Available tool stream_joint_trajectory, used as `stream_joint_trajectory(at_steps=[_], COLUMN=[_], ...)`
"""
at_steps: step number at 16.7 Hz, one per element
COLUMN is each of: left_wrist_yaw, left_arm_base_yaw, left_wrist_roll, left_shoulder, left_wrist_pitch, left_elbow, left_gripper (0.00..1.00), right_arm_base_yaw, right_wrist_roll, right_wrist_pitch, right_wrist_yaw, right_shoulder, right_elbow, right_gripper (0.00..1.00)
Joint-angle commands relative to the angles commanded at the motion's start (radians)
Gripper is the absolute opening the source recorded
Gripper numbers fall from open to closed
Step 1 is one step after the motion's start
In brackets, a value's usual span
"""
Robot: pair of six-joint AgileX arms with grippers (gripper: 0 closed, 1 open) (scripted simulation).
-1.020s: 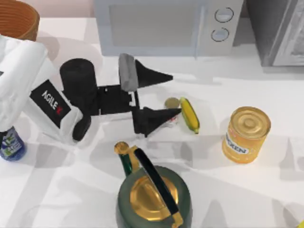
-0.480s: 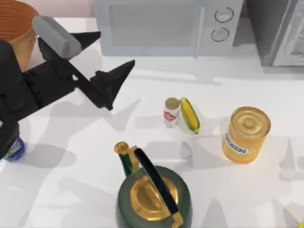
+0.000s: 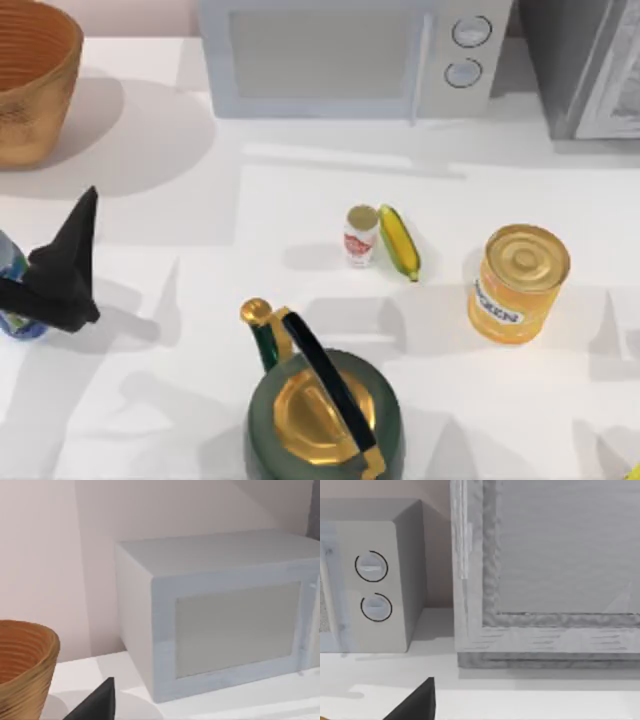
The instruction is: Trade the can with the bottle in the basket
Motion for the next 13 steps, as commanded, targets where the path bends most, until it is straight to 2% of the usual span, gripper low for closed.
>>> stream_joint_trajectory(at_steps=[3,6,9,13], left_wrist_yaw=[-0.106,-0.177,-0.209,-0.212], left_arm_base_yaw=[0.058,0.105,0.131,0.133], left_wrist_roll=[-0.008,-0.014,-0.018,-0.018], left_shoulder=[-0.266,-0.44,-0.519,-0.525], left_wrist_pitch=[-0.164,-0.287,-0.351,-0.356], left_elbow=[-0.096,-0.157,-0.183,-0.185], left_gripper=[1.0,1.0,1.0,1.0], right_arm_base_yaw=[0.0,0.0,0.0,0.0], right_wrist_roll=[0.0,0.0,0.0,0.0], right_wrist_pitch=[0.0,0.0,0.0,0.0], right_wrist_yaw=[0.0,0.0,0.0,0.0], right_shoulder=[0.0,0.0,0.0,0.0], right_elbow=[0.0,0.0,0.0,0.0], right_gripper=[1.0,1.0,1.0,1.0])
